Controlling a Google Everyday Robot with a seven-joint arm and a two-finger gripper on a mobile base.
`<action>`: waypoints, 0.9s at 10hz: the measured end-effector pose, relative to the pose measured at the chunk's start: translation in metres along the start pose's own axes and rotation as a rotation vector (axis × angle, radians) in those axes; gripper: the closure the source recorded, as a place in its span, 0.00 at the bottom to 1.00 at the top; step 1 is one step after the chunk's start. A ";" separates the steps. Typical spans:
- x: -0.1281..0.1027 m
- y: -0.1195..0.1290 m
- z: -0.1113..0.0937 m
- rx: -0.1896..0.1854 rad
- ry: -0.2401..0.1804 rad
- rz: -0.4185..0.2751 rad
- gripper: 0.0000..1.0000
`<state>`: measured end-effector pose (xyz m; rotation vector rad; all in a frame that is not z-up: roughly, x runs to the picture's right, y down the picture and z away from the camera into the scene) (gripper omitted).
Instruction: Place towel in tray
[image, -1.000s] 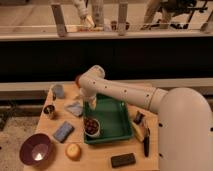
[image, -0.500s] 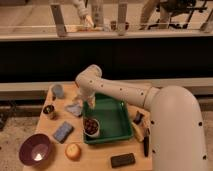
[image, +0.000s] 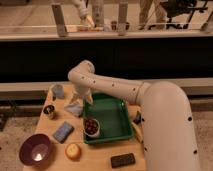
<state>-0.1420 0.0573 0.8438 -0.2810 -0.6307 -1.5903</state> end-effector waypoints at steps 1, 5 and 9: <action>0.003 -0.007 -0.002 0.010 0.005 -0.062 0.20; 0.028 -0.022 -0.005 0.002 0.032 -0.244 0.20; 0.034 -0.044 0.014 -0.043 0.015 -0.461 0.20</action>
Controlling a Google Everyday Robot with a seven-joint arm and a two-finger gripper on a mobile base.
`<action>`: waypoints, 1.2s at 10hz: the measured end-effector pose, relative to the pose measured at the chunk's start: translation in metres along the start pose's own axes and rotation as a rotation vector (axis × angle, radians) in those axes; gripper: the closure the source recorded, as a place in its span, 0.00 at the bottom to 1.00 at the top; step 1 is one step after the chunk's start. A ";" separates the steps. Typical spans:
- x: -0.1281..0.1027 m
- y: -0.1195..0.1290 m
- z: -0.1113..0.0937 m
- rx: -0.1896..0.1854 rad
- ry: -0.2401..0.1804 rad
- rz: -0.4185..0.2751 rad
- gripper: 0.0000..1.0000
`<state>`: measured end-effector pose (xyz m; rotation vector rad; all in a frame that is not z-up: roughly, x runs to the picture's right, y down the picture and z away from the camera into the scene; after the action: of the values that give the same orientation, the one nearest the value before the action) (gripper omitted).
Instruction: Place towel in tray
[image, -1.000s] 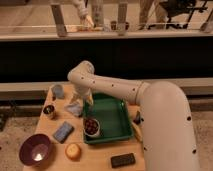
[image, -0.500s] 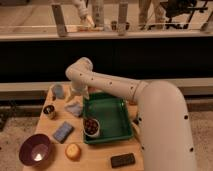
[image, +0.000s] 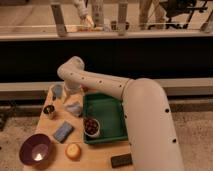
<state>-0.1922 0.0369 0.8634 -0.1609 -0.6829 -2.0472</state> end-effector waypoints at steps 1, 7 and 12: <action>0.002 -0.003 0.005 0.000 -0.005 -0.074 0.20; -0.014 -0.016 0.062 0.040 -0.090 -0.261 0.20; -0.027 -0.020 0.087 0.049 -0.071 -0.285 0.20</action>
<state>-0.2067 0.1106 0.9181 -0.1133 -0.8383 -2.3030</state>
